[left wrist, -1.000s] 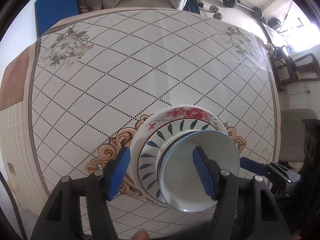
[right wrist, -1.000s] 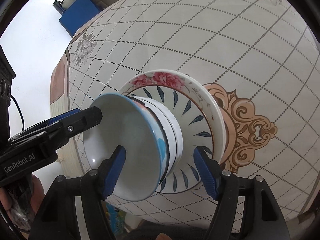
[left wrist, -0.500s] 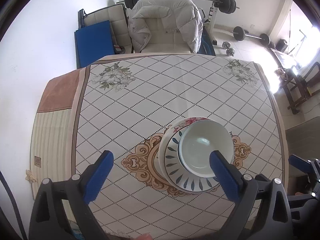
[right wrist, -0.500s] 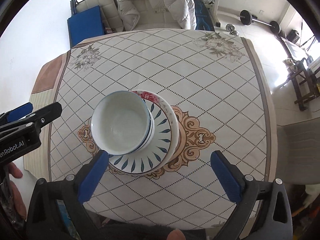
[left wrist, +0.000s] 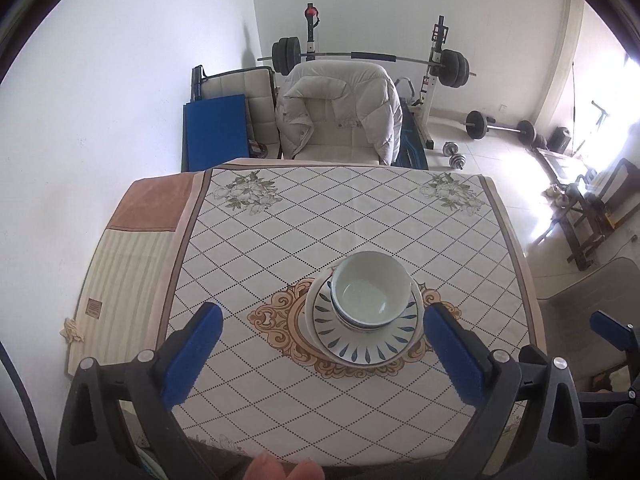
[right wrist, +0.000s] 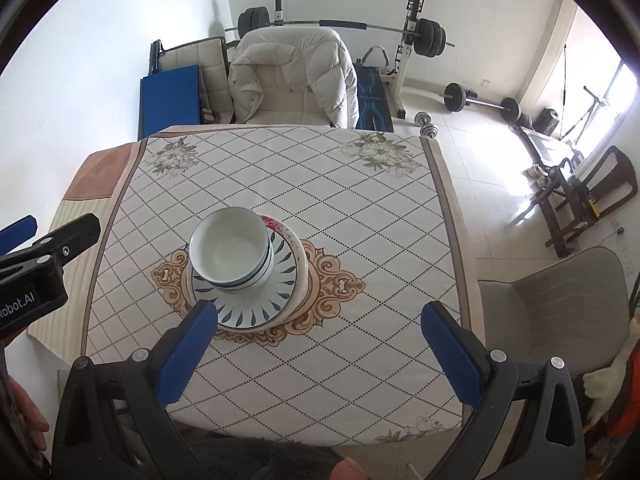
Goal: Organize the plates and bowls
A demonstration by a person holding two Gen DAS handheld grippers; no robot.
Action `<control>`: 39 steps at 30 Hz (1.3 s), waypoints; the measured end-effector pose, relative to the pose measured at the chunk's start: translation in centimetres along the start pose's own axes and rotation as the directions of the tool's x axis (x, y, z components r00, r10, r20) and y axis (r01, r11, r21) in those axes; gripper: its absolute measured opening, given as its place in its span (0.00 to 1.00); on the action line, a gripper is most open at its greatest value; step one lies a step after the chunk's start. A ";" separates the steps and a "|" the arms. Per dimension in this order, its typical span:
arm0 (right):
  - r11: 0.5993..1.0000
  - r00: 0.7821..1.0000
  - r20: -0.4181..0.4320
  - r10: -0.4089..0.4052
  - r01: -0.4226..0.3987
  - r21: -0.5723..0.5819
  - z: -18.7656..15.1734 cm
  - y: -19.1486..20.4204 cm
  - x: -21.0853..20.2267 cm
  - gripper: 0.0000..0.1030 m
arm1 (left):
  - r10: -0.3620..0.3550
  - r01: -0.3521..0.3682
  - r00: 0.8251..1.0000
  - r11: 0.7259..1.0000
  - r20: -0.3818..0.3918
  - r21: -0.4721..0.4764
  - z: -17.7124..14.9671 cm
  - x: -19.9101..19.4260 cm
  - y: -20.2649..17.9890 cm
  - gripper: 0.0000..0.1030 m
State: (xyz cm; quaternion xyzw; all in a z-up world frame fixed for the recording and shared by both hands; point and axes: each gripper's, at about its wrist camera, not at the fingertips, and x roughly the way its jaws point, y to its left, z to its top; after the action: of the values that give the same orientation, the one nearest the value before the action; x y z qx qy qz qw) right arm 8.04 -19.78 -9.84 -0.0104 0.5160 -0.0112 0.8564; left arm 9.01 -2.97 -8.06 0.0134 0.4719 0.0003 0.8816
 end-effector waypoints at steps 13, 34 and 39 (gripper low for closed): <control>1.000 0.989 0.151 0.005 -0.002 -0.018 -4.3 -1.6 -10.5 1.00 | 0.051 -0.045 0.995 0.996 0.081 -0.071 -4.0 -9.6 -0.4 1.00; 0.999 0.964 0.261 -0.047 0.046 0.010 -8.3 -0.4 -23.2 1.00 | 0.038 -0.033 0.997 0.996 0.061 -0.080 -7.6 -16.4 1.6 1.00; 0.999 0.963 0.266 -0.049 0.049 0.006 -8.4 0.1 -24.0 1.00 | 0.044 -0.040 0.997 0.997 0.070 -0.065 -7.6 -17.0 1.8 1.00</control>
State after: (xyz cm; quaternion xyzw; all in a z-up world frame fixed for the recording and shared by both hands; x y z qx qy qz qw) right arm -10.57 -18.98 7.43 -0.0250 0.3959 -0.0306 0.9174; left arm -6.70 -1.26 1.87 -0.0045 0.4393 0.0333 0.8977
